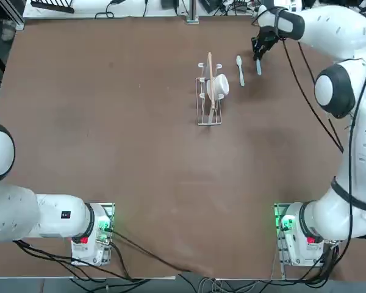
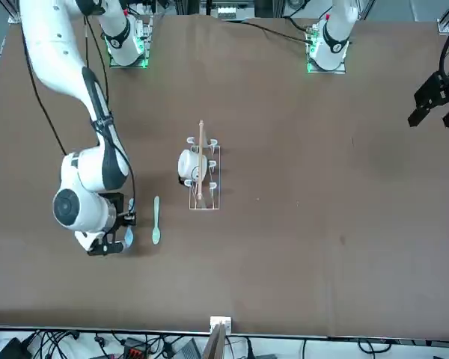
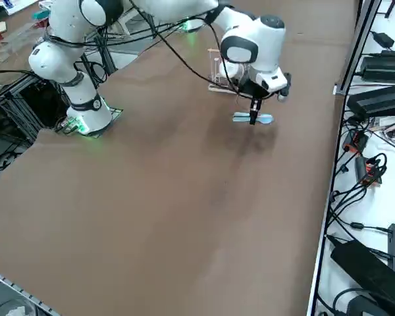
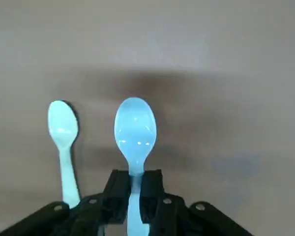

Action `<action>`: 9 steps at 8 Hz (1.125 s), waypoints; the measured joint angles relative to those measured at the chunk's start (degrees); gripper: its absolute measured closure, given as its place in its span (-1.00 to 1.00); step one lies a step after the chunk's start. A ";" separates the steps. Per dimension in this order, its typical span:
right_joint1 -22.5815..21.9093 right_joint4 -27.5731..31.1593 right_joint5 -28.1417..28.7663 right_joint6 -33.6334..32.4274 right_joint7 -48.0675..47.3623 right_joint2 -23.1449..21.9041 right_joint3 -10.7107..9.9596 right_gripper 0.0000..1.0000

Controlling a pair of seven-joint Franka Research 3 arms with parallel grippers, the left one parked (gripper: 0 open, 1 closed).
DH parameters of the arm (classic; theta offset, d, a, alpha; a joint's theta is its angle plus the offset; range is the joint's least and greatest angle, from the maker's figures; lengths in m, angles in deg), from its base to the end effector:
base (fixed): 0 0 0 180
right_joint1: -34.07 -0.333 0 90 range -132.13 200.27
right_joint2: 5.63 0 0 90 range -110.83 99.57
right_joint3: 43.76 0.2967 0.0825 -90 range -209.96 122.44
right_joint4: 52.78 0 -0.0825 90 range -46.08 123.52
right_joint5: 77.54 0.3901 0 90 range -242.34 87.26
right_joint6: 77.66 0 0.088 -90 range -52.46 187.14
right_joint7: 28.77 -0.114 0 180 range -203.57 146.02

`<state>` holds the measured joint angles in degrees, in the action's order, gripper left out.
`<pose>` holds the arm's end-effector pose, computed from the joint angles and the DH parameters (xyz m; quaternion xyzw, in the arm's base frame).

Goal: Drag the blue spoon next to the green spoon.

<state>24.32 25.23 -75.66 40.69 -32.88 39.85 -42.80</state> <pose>0.7053 0.1331 0.2144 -0.9977 -0.0468 0.0470 0.0142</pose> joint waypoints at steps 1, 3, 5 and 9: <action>0.01 -0.04 0.00 0.56 0.00 1.03 -0.18 0.70; 0.01 -0.23 0.00 0.64 -0.13 1.94 -0.32 0.70; -0.01 -0.23 0.00 0.64 -0.18 2.63 -0.31 0.69; -0.01 -0.36 0.00 0.65 -0.24 3.08 -0.34 0.10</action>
<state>24.31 24.88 -75.66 41.34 -33.11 42.93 -43.14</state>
